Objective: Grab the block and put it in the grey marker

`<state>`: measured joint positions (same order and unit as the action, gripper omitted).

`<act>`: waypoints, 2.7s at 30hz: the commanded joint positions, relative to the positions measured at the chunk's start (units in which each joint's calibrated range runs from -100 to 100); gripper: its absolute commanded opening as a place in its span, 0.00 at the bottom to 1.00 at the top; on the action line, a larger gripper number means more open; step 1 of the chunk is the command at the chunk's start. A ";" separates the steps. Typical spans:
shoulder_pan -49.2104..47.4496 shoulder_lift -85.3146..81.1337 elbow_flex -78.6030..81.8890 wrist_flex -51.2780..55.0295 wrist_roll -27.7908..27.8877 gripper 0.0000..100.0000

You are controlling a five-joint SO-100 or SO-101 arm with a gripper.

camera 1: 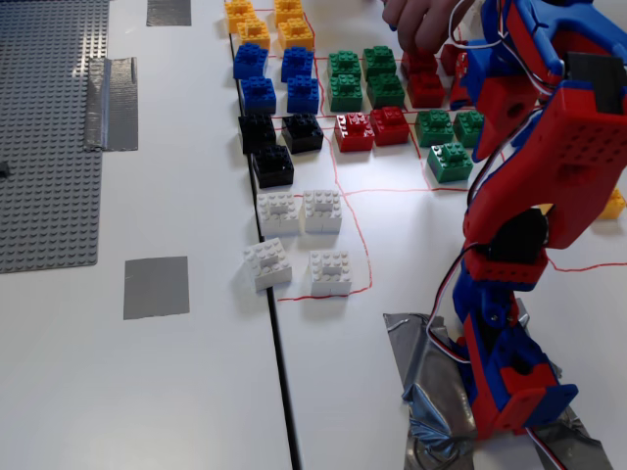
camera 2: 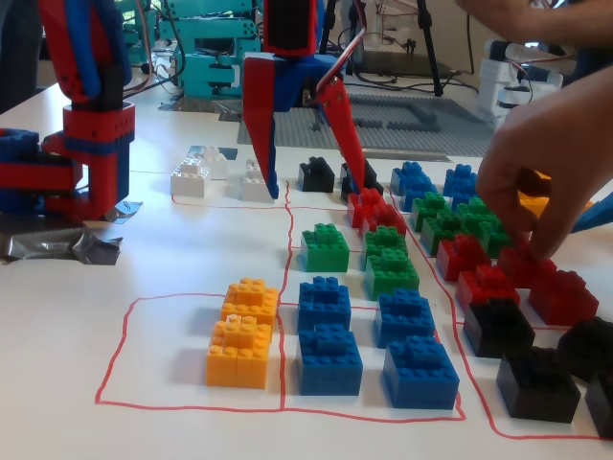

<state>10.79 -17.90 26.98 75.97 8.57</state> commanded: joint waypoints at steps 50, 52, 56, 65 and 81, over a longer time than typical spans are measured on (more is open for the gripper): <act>-0.88 16.91 -10.35 -4.53 -2.49 0.24; -0.78 17.32 -10.26 -4.45 -2.83 0.24; -1.08 17.90 -12.08 -3.48 -3.61 0.16; -0.78 17.15 -15.99 1.72 -4.54 0.00; -10.30 -6.20 -18.89 14.05 2.20 0.00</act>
<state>2.38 -19.48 14.17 88.43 9.65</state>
